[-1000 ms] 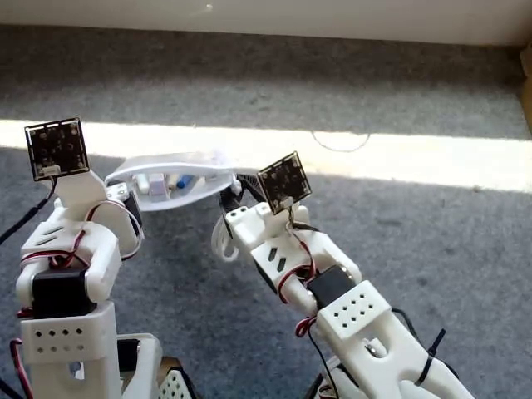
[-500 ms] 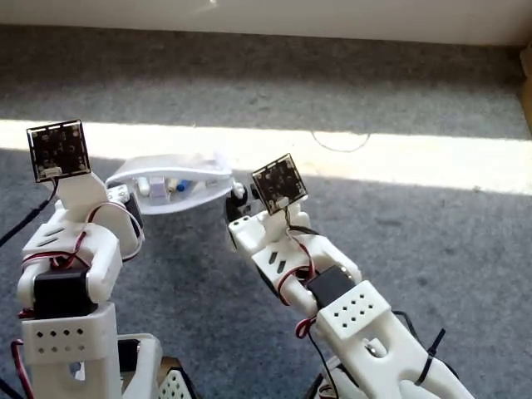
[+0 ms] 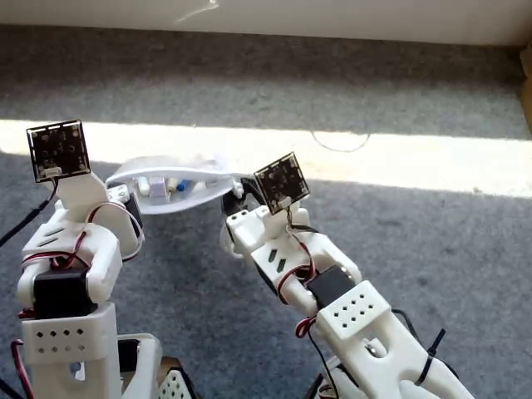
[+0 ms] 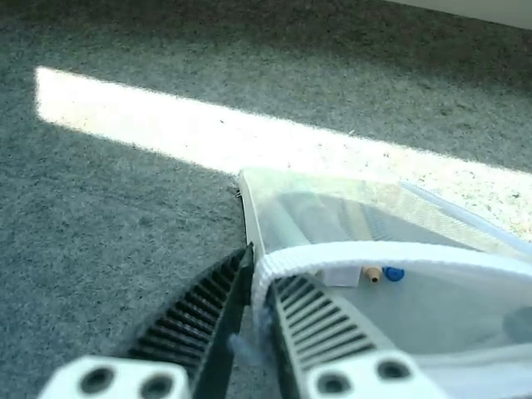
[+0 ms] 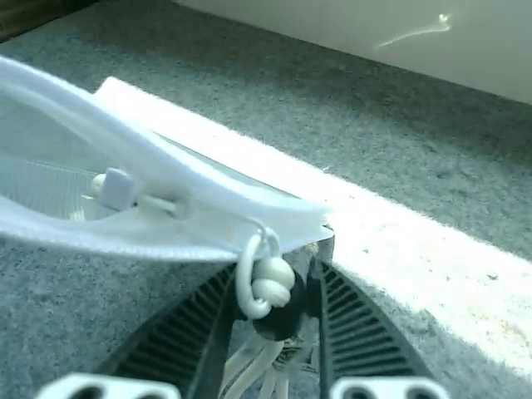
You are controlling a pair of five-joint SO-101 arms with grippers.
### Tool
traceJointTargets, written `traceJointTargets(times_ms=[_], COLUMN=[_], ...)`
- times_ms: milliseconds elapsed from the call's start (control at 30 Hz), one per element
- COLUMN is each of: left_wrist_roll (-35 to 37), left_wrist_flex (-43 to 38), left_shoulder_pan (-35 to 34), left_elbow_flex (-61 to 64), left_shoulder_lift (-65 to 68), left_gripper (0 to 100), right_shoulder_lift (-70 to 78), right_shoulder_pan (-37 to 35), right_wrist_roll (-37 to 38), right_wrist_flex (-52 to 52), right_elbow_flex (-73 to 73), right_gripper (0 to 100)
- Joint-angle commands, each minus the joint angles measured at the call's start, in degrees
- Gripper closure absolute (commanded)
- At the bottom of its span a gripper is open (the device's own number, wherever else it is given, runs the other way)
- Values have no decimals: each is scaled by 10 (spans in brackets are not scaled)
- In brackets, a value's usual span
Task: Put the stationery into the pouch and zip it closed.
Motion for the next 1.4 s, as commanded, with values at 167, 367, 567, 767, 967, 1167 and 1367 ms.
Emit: traceJointTargets(times_ms=[167,367,567,767,967,1167,1367], left_wrist_roll=[-5,-5,-5,-5,-5,-5,0], left_wrist_flex=[-6,-6,-6,-6,-6,-6,-6], left_shoulder_pan=[-6,-6,-19,-21,-21,-19,-18], left_elbow_flex=[-3,-2,-2,-2,-1,-1,0], left_shoulder_lift=[-10,-10,-10,-10,-10,-10,-9], left_gripper=[990,990,990,989,989,987,846], right_shoulder_lift=[-2,-2,-6,-117,-184,-187,-188], right_shoulder_pan=[7,7,7,12,10,8,8], right_wrist_roll=[-1,25,84,84,98,133,169], right_wrist_flex=[-9,-9,0,113,136,169,218], right_elbow_flex=[-8,-10,-10,-13,-9,-13,-13], right_gripper=[893,983,994,994,995,995,995])
